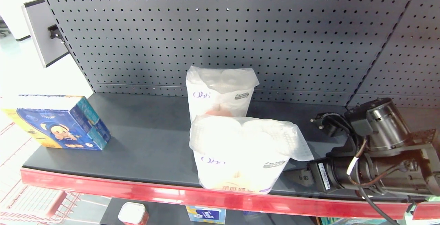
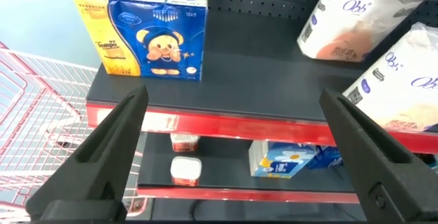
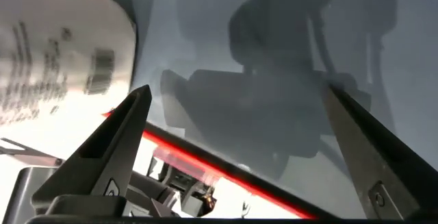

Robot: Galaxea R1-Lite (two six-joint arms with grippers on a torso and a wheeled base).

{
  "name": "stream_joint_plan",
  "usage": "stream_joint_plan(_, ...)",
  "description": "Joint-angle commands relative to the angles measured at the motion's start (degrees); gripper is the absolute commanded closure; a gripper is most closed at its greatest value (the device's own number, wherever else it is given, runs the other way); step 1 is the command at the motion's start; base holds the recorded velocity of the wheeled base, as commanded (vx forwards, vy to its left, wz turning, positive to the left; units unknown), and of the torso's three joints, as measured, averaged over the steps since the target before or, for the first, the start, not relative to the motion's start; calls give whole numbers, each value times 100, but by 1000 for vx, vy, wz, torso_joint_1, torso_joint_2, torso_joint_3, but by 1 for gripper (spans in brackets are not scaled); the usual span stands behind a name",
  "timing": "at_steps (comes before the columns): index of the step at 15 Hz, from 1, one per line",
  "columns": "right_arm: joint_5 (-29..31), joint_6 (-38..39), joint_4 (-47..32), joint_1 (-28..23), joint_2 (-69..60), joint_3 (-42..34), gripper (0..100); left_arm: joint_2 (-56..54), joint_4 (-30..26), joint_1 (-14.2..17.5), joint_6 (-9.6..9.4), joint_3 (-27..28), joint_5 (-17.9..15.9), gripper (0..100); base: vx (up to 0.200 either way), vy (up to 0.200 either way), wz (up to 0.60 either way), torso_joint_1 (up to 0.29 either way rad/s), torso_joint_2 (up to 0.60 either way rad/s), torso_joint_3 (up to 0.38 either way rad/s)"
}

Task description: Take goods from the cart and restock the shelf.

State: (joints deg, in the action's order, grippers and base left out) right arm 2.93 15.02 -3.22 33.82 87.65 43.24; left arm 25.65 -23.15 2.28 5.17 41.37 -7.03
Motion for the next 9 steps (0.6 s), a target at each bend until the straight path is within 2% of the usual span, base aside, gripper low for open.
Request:
stream_joint_plan(1,6,1,-3,55,129,88,0,10,3,1,2,2,0,0,0,0,0,0,0,0)
stream_joint_plan(9,33,10,14,248,446,352,0,-16,3,1,2,2,0,0,0,0,0,0,0,0)
